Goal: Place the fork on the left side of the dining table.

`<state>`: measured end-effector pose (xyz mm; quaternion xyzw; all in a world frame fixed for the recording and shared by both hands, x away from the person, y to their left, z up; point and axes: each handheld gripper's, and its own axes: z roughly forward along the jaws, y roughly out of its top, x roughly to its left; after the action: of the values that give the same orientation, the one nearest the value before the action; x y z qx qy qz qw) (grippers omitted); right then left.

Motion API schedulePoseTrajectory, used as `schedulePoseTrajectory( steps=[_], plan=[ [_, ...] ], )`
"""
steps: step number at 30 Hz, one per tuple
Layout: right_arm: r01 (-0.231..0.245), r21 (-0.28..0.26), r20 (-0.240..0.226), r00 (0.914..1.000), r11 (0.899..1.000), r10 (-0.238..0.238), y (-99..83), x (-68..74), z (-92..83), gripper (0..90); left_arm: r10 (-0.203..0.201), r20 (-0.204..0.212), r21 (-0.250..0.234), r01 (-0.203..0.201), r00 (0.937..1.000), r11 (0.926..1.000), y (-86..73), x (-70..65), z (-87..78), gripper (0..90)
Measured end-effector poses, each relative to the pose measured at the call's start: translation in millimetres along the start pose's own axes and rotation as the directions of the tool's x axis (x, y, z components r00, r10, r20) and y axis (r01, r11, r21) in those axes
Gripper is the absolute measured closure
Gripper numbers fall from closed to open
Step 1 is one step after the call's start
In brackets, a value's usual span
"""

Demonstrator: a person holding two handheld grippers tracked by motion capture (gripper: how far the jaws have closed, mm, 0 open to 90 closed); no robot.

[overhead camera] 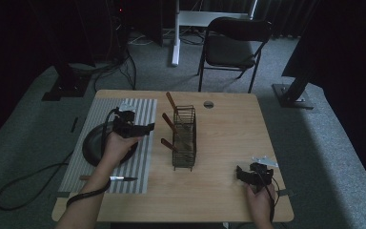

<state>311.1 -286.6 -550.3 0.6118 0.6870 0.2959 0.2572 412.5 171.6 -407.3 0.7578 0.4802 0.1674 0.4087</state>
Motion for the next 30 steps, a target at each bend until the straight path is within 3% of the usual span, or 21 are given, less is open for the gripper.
schedulePoseTrajectory(
  steps=[9, 21, 25, 27, 30],
  plan=[
    [0.0, 0.0, 0.0, 1.0, 1.0, 0.0, 0.0, 0.0, 0.0, 12.7, 0.027, -0.046, 0.002, -0.026, 0.9986, 0.9996, 34.0, -2.4, 13.3, 6.5],
    [0.001, 0.0, -0.002, 1.0, 1.0, -0.001, 0.2, 0.0, 0.2, 12.7, 0.013, -0.012, 0.014, -0.013, 0.9998, 0.9998, 62.1, -4.5, 33.4, 6.6],
    [0.002, 0.0, -0.002, 1.0, 1.0, -0.002, 0.2, 0.0, 0.2, 12.7, 0.027, -0.003, 0.025, -0.027, 0.9996, 0.9993, 71.1, -9.0, 41.9, 6.7],
    [0.002, -0.001, -0.003, 1.0, 1.0, -0.002, 0.3, 0.0, 0.3, 12.7, 0.036, 0.008, 0.027, -0.036, 0.9993, 0.999, 73.9, -11.3, 45.5, 12.6],
    [0.002, -0.001, -0.003, 1.0, 1.0, -0.002, 0.3, 0.0, 0.4, 12.7, 0.028, 0.017, 0.035, -0.028, 0.9995, 0.999, 76.9, -14.0, 52.8, 12.6]
  ],
)
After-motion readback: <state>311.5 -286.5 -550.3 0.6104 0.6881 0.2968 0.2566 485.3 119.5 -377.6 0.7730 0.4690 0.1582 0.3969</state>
